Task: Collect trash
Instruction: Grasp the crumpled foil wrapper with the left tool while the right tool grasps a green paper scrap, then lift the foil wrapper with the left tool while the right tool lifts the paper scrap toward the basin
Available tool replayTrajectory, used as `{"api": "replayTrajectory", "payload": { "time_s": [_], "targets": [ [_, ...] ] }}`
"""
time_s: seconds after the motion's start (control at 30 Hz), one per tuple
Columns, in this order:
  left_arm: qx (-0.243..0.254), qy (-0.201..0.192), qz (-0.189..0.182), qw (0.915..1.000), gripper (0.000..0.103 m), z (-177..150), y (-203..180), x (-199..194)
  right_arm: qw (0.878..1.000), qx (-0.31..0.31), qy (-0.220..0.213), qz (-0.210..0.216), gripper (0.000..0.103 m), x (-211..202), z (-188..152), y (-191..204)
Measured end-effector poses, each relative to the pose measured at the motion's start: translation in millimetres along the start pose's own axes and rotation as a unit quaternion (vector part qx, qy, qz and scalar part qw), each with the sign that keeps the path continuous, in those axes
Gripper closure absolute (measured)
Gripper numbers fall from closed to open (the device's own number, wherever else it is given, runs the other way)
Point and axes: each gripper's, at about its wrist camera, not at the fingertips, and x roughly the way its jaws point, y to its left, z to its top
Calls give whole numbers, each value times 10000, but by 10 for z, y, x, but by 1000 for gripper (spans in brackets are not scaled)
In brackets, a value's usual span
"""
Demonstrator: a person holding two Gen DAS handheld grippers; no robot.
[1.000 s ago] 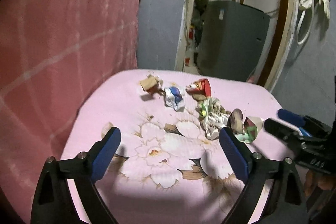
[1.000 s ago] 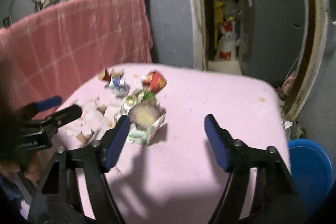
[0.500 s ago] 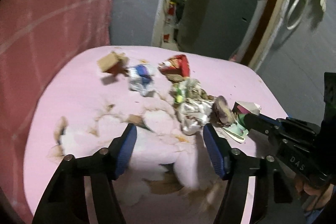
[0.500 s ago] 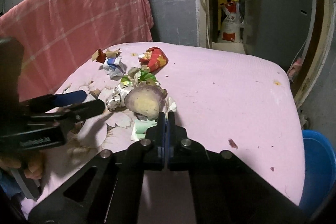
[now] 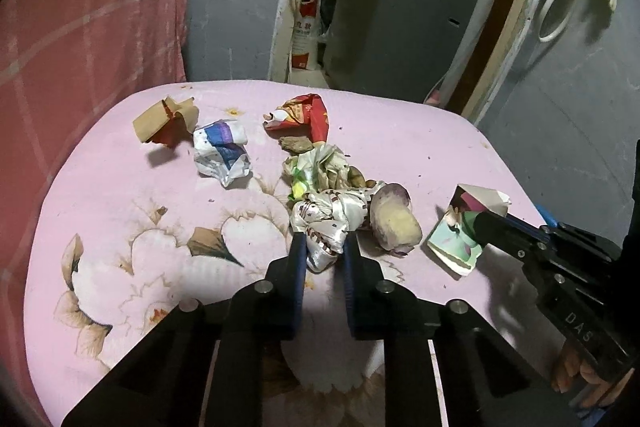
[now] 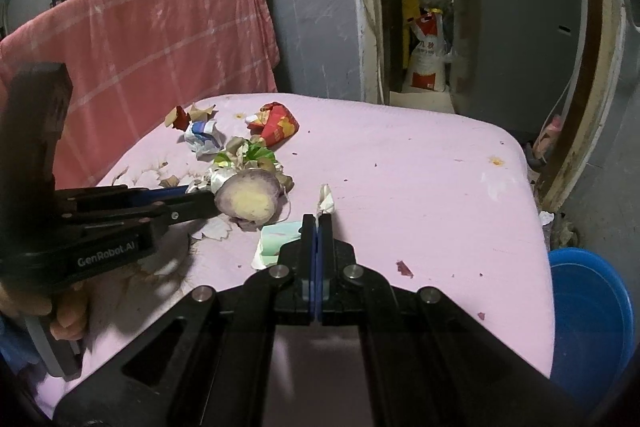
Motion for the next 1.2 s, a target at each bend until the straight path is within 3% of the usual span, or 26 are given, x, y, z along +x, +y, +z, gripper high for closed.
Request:
{"api": "replayTrajectory", "payload": {
  "time_s": [0.33, 0.53, 0.7, 0.93, 1.07, 1.2],
  "targets": [
    [-5, -352, 163, 9992, 92, -237, -105, -334, 9983, 95, -572, 62, 103, -322, -72, -65],
    [-46, -1107, 18, 9938, 92, -265, -239, -665, 9903, 141, -1381, -1, 103, -705, -92, -87],
    [-11, -1767, -193, 9841, 92, -197, -479, -907, 9748, 153, -2216, -226, 103, -1113, -112, -148],
    [293, -2602, -488, 9639, 92, -101, -988, -1158, 9454, 270, -3172, -703, 103, -1642, -201, -301],
    [516, -2810, -671, 9560, 92, -79, -1287, -1228, 9268, 380, -3584, -1058, 103, -1950, -299, -443],
    [723, -2879, -848, 9512, 92, -81, -1623, -1259, 9158, 512, -3753, -1340, 103, -2157, -401, -599]
  ]
}}
